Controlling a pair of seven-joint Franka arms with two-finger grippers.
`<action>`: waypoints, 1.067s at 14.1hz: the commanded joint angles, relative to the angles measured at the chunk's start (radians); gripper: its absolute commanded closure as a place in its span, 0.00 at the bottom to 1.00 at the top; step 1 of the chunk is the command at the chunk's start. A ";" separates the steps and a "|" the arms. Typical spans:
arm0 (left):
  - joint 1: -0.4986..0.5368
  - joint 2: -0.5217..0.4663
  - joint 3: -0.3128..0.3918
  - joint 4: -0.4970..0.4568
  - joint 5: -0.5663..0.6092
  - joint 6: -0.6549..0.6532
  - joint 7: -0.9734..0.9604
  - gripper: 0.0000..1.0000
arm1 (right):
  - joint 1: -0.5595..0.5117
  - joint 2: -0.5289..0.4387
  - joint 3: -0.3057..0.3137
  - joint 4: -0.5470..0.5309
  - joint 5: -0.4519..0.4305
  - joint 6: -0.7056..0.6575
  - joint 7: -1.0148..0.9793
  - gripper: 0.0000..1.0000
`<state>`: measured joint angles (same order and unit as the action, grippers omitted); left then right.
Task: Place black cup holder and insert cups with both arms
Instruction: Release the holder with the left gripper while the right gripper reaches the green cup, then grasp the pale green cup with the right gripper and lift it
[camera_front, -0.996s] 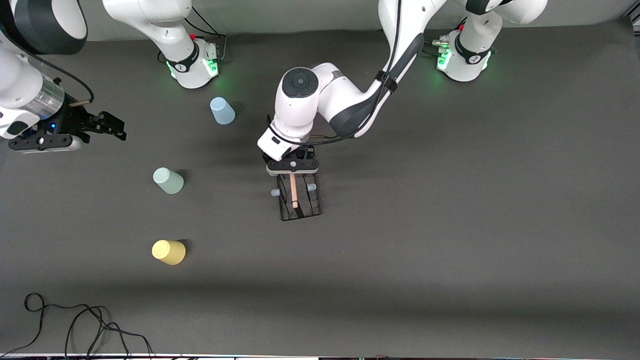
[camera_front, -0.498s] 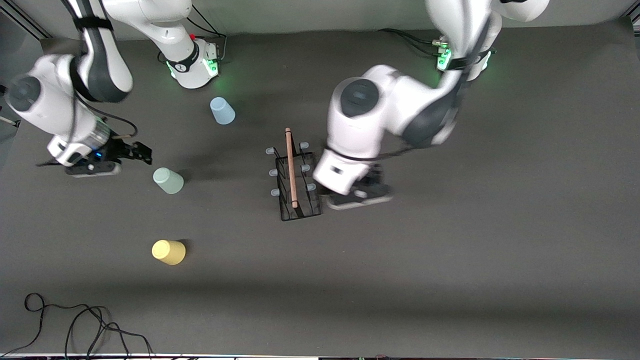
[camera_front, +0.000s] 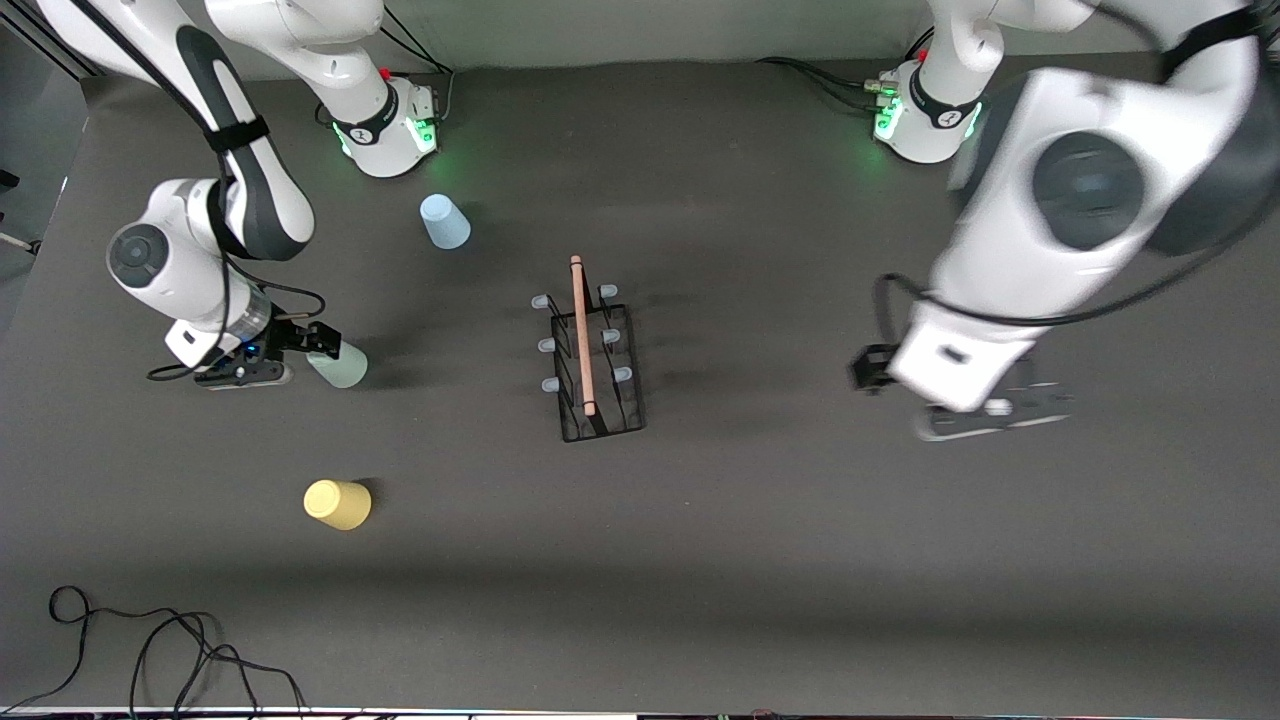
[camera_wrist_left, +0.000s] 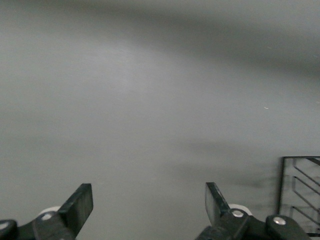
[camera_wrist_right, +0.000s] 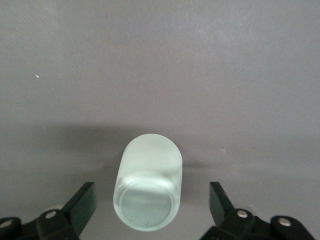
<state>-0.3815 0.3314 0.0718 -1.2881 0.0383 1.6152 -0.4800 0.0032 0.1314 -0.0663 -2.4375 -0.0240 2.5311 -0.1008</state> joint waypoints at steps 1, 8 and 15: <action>0.080 -0.084 -0.009 -0.056 0.026 -0.012 0.130 0.00 | 0.007 0.034 -0.004 -0.020 -0.016 0.044 -0.014 0.00; 0.251 -0.261 -0.012 -0.207 0.012 -0.027 0.404 0.00 | 0.023 0.028 -0.003 -0.025 -0.016 0.057 -0.019 0.80; 0.299 -0.316 -0.044 -0.214 -0.014 -0.135 0.443 0.00 | 0.054 -0.257 0.002 0.176 -0.011 -0.447 0.027 0.82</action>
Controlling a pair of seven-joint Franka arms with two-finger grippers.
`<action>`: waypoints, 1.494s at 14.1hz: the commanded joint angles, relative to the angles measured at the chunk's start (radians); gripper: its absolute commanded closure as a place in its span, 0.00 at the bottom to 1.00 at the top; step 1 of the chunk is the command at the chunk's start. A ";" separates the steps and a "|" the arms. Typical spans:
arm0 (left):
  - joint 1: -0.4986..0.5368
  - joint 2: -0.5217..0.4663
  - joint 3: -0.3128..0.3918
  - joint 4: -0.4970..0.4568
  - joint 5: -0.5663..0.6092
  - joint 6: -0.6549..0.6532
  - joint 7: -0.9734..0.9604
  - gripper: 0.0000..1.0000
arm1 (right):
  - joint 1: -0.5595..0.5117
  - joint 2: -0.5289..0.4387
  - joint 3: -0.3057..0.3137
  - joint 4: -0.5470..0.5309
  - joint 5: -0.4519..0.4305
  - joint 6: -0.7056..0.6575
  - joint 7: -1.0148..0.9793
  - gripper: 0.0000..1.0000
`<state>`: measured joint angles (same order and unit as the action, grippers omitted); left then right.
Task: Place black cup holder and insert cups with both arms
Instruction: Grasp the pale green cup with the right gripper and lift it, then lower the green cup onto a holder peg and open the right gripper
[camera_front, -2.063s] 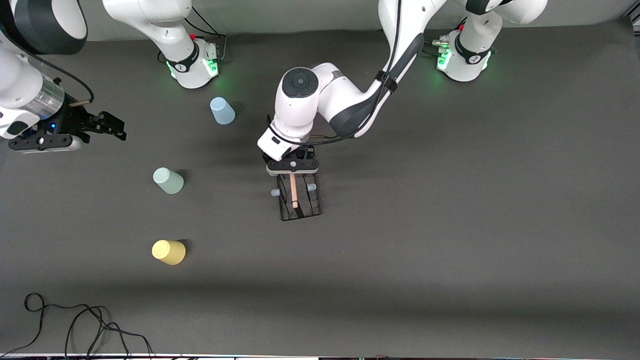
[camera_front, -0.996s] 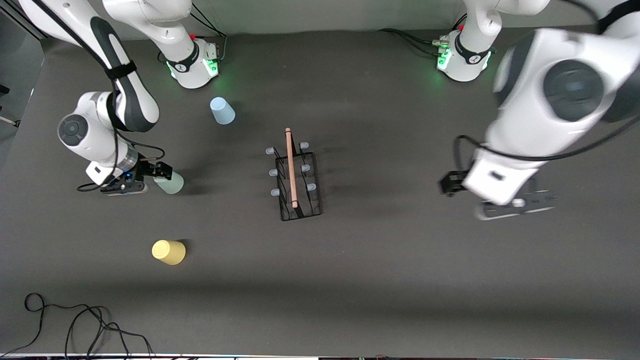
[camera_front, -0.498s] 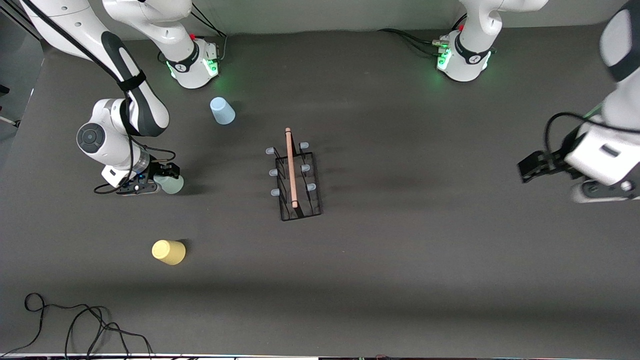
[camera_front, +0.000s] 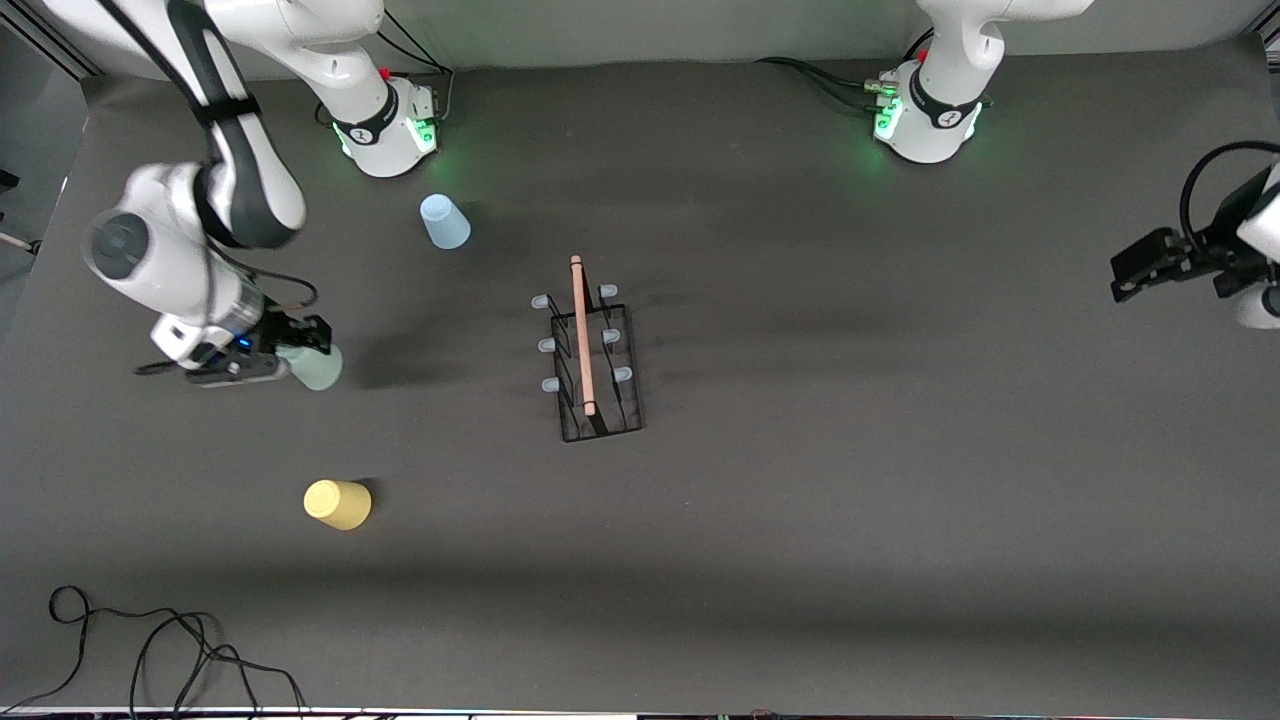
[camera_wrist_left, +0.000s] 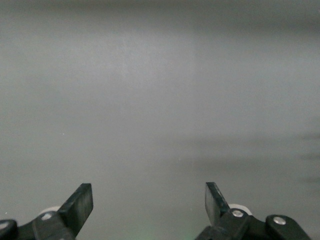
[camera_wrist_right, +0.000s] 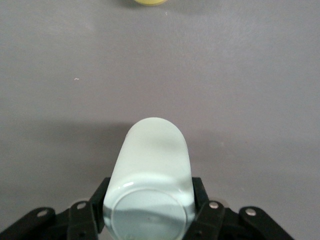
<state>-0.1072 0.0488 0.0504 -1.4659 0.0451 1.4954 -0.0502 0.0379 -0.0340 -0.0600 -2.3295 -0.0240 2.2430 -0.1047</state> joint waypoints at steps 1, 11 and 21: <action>0.037 -0.038 -0.020 -0.042 -0.087 -0.009 0.003 0.00 | 0.020 -0.110 -0.003 0.125 -0.005 -0.262 0.072 0.82; 0.077 -0.046 -0.024 -0.070 -0.004 -0.012 0.021 0.00 | 0.472 -0.070 0.006 0.292 0.113 -0.384 1.204 0.92; 0.078 -0.035 -0.024 -0.071 -0.002 -0.012 0.013 0.00 | 0.649 0.147 0.006 0.283 0.150 -0.126 1.456 0.92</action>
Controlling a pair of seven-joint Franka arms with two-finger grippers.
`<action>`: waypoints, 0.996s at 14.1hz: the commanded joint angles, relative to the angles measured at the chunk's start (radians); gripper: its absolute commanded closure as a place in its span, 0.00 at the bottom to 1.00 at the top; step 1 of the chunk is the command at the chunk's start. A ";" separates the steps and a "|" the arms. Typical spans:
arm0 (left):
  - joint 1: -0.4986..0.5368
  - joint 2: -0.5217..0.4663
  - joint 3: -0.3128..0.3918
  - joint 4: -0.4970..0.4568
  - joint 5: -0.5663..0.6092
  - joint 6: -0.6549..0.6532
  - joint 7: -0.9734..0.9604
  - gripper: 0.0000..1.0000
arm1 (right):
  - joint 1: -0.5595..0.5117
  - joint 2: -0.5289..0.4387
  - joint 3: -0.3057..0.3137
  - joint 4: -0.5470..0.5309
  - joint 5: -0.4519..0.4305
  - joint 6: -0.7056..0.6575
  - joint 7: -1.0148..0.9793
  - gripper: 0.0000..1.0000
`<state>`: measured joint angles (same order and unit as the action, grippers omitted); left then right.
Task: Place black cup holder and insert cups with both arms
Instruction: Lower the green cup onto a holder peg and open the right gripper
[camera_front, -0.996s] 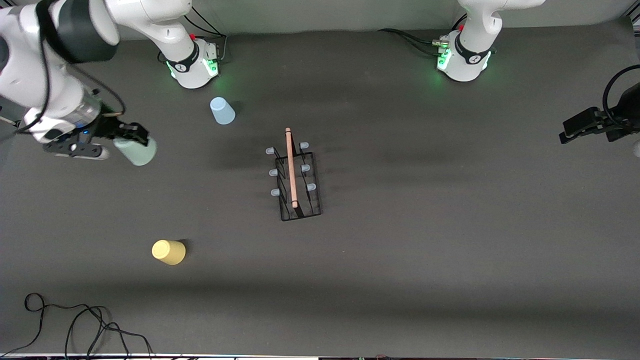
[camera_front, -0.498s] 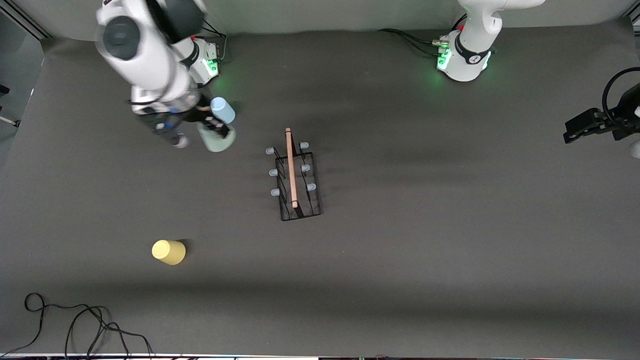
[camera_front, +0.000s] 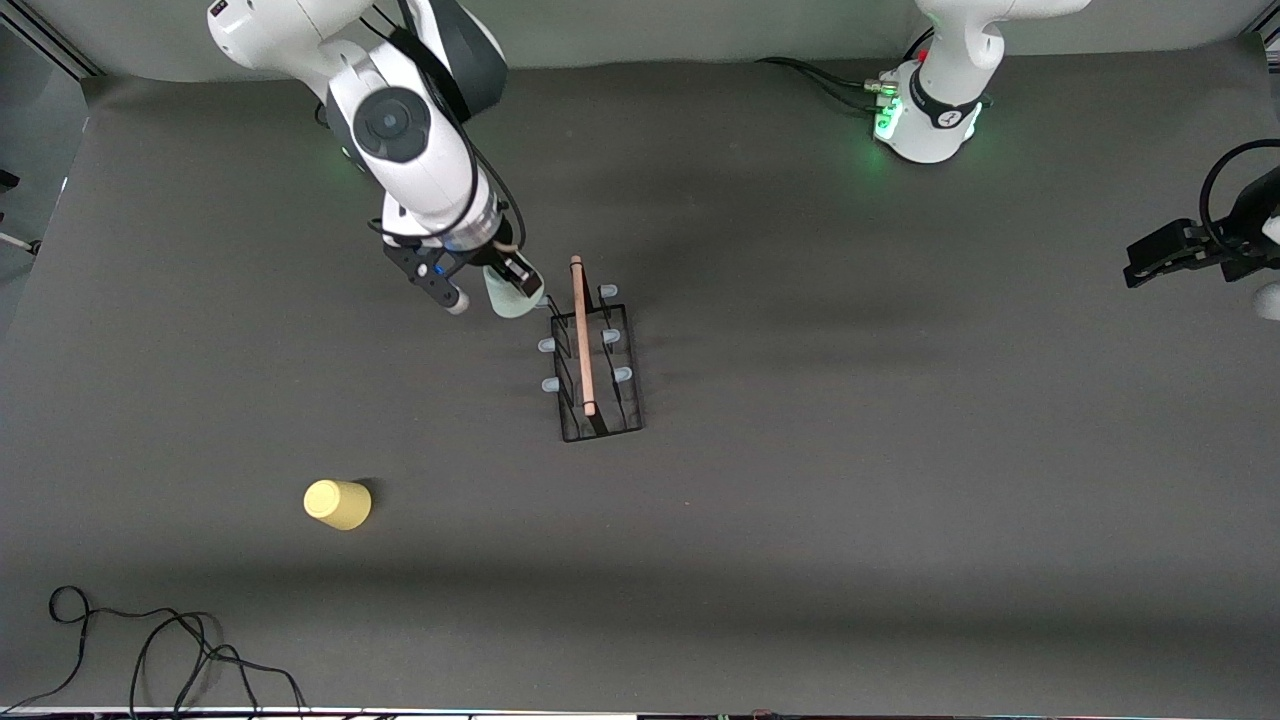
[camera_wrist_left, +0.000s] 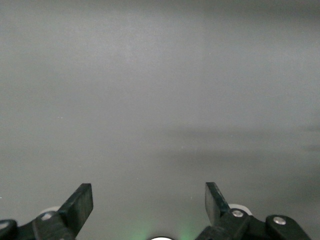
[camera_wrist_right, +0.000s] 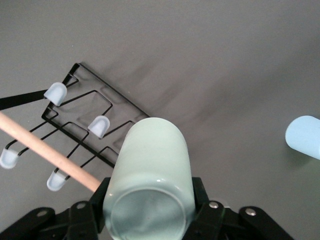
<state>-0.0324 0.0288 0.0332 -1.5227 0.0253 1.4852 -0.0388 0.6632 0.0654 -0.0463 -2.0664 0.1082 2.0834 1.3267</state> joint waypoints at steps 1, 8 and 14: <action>0.003 -0.015 -0.007 -0.020 0.018 0.000 0.002 0.00 | 0.033 0.065 -0.007 0.017 0.022 0.050 0.026 0.92; 0.012 -0.017 -0.006 -0.024 0.018 0.006 0.008 0.00 | 0.046 0.145 -0.007 -0.017 0.073 0.165 0.032 0.09; 0.019 -0.018 0.004 -0.022 0.018 -0.006 0.010 0.00 | 0.033 0.125 -0.090 0.239 0.073 -0.156 0.002 0.00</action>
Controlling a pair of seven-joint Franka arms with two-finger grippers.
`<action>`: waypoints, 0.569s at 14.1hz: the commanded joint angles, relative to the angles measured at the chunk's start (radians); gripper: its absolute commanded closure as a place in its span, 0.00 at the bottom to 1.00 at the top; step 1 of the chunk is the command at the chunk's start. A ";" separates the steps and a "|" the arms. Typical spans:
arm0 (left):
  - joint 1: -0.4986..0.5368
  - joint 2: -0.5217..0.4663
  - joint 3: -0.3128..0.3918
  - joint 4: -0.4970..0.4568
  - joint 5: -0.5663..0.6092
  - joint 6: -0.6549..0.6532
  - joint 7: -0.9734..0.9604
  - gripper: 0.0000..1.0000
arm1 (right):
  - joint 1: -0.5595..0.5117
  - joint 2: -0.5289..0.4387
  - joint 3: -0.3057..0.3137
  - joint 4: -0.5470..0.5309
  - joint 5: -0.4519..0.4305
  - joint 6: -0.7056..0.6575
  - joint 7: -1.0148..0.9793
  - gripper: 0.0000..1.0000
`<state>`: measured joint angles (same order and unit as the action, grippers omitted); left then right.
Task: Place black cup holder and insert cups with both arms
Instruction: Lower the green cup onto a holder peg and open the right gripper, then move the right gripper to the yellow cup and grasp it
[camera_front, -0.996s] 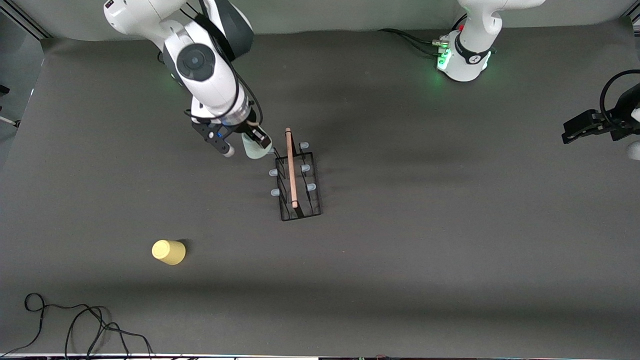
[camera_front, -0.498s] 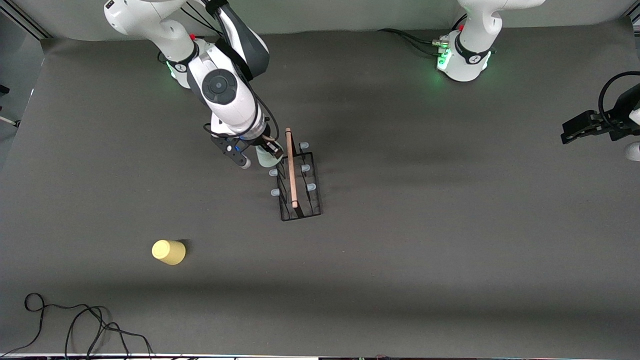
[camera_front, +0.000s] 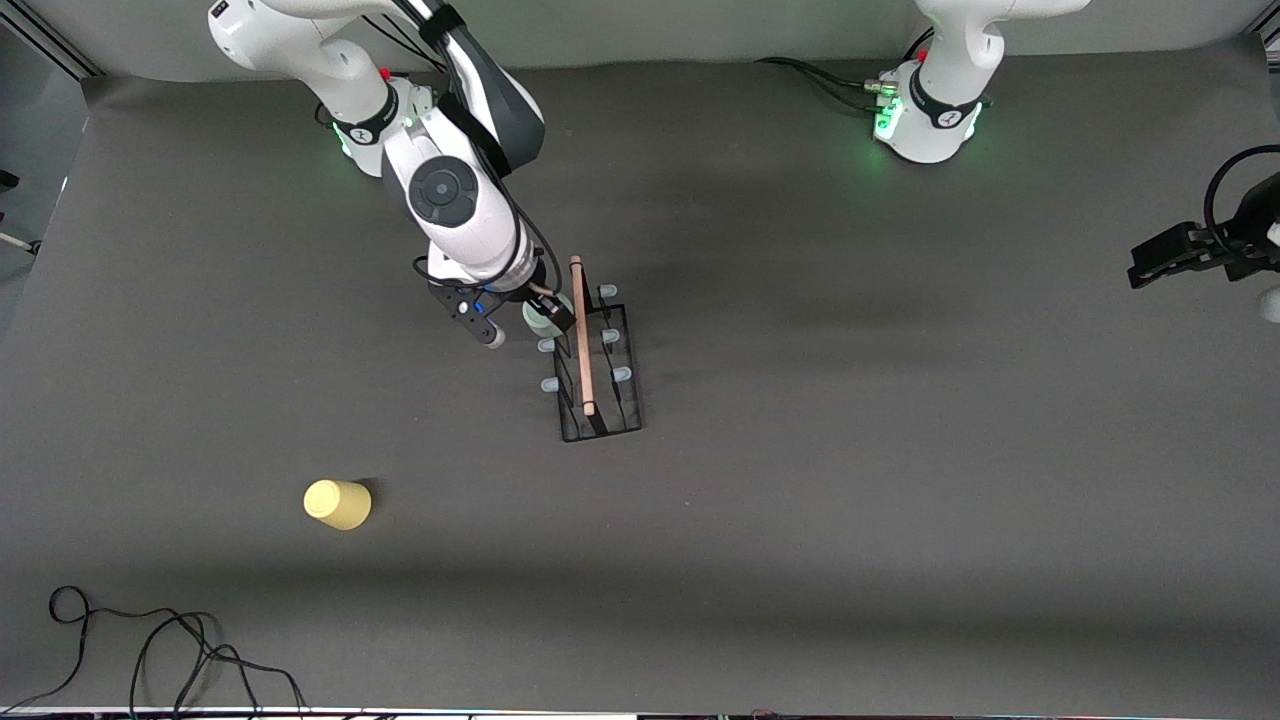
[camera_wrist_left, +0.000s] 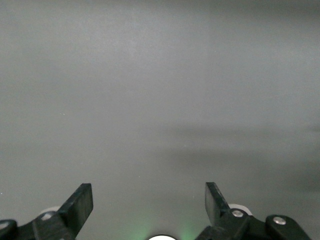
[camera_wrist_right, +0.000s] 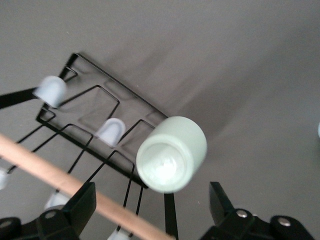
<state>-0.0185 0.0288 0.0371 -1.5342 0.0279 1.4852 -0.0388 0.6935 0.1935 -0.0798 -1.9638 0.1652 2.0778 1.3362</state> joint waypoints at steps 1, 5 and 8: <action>0.005 -0.020 0.000 -0.011 0.015 -0.006 0.010 0.00 | 0.001 0.004 -0.093 0.202 0.017 -0.221 -0.058 0.00; 0.018 -0.020 0.000 -0.006 0.017 -0.003 0.013 0.00 | -0.026 0.015 -0.260 0.307 0.007 -0.309 -0.447 0.00; 0.018 -0.021 0.000 0.000 0.014 0.001 0.013 0.00 | -0.121 0.093 -0.357 0.386 0.007 -0.308 -0.841 0.00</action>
<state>-0.0043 0.0270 0.0398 -1.5332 0.0294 1.4856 -0.0387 0.6298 0.2026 -0.3988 -1.6709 0.1636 1.7894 0.7097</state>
